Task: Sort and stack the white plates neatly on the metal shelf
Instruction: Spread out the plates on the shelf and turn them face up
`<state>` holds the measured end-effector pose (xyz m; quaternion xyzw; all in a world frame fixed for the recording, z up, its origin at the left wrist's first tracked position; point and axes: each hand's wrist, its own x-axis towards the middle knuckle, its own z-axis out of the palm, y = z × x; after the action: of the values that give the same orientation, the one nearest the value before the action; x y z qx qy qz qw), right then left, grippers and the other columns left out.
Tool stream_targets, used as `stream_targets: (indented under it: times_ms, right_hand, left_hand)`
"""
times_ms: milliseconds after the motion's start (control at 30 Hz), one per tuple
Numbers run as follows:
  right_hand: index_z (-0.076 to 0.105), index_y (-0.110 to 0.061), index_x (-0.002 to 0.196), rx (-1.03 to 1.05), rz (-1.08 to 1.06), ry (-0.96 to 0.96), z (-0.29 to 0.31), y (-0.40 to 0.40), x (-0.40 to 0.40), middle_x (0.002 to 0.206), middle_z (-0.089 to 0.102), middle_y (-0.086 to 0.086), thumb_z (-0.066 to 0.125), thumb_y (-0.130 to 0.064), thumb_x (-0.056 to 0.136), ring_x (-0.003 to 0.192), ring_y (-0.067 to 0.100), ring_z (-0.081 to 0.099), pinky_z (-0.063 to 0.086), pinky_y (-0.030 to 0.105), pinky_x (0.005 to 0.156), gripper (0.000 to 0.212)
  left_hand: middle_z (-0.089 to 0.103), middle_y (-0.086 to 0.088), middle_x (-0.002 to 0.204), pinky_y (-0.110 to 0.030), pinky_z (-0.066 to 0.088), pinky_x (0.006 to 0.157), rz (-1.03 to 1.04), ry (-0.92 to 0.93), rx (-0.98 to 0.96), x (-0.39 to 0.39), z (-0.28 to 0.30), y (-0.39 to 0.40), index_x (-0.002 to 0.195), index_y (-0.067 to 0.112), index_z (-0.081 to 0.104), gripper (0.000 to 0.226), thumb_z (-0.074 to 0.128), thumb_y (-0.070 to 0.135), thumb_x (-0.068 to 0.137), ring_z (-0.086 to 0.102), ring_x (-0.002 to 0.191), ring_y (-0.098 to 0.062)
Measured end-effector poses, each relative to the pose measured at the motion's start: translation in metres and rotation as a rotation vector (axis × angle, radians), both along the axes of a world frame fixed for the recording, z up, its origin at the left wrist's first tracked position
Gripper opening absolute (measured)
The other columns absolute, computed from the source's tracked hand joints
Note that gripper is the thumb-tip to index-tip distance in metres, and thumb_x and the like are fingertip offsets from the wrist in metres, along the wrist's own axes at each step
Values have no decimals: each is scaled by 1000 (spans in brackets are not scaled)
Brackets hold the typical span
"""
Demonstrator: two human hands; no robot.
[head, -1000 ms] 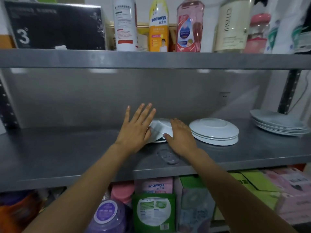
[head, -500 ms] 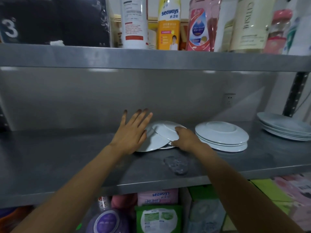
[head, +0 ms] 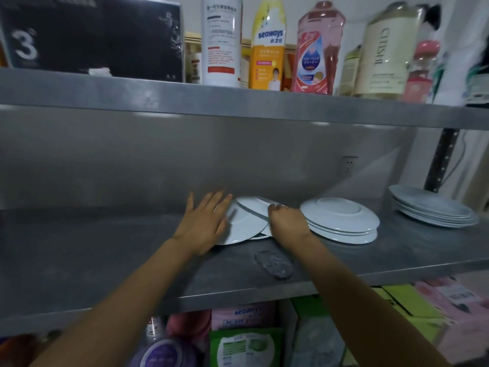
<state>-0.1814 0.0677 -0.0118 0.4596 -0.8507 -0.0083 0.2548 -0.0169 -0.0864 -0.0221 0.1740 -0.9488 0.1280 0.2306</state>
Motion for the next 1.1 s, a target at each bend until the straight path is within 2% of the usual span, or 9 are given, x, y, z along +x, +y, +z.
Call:
stream_targets:
  times_ms: [133,233,300,633,700,800,933,1000,1100]
  right_hand:
    - [53,4,119,-49,-40,88,-8,-2,2,108,65,17,54,6,78,96,32,65,50,35,72,41]
    - [68,3,90,-87,-92,115,-2,-3,4,74,69,13,82,-1,41,59,25,67,47,26,45,51]
    - [68,3,73,-162,-68,75,4,-4,1,57,63,12,83,3,22,42,24,60,39,22,34,53]
    - [66,1,74,-501,-68,145,48,3,16,54,61,11,79,4,32,34,26,56,37,21,32,44]
    - [65,3,81,-611,-61,35,59,3,25,53,61,18,73,8,49,39,33,59,43,29,38,33]
    - [66,1,101,-843,-78,-196,76,-1,38,72,66,28,52,4,76,64,43,64,48,40,57,28]
    - [57,-4,67,-1140,16,-500,84,-12,56,64,60,16,47,5,75,59,33,51,36,29,50,15]
    - [42,-11,53,-1216,60,-639,82,-19,66,51,46,4,48,7,74,54,25,42,26,27,44,28]
    - [45,-3,53,-1269,49,-882,79,-31,81,48,38,1,50,7,77,56,20,39,25,31,44,26]
  left_hand:
    - [5,0,161,-59,-1,113,1,-17,18,2,-6,1,152,24,8,72,-6,48,85,6,147,-19]
    - [4,0,161,-59,-1,113,1,-13,31,4,-7,2,151,24,10,74,-6,50,84,4,147,-18]
    - [3,1,161,-60,-2,113,17,-29,61,5,-8,2,151,24,12,77,-8,52,83,2,147,-17]
    - [-4,5,161,-63,-4,112,67,-88,138,15,-14,-2,152,26,2,85,-15,60,75,-4,147,-15]
    - [-3,5,161,-61,-4,113,54,-48,144,18,-9,0,152,26,2,83,-14,60,77,-4,147,-15]
    - [3,3,161,-61,2,113,30,12,148,25,3,5,151,27,5,80,-9,61,81,1,147,-18]
    - [11,-4,159,-59,16,113,-5,160,216,36,18,10,151,29,5,60,24,51,98,14,143,-25]
    - [11,-4,158,-58,17,113,-19,191,199,44,22,11,151,31,4,60,30,46,99,14,142,-25]
    - [16,-5,157,-59,17,112,-23,175,143,56,23,7,151,31,9,59,29,48,98,16,142,-24]
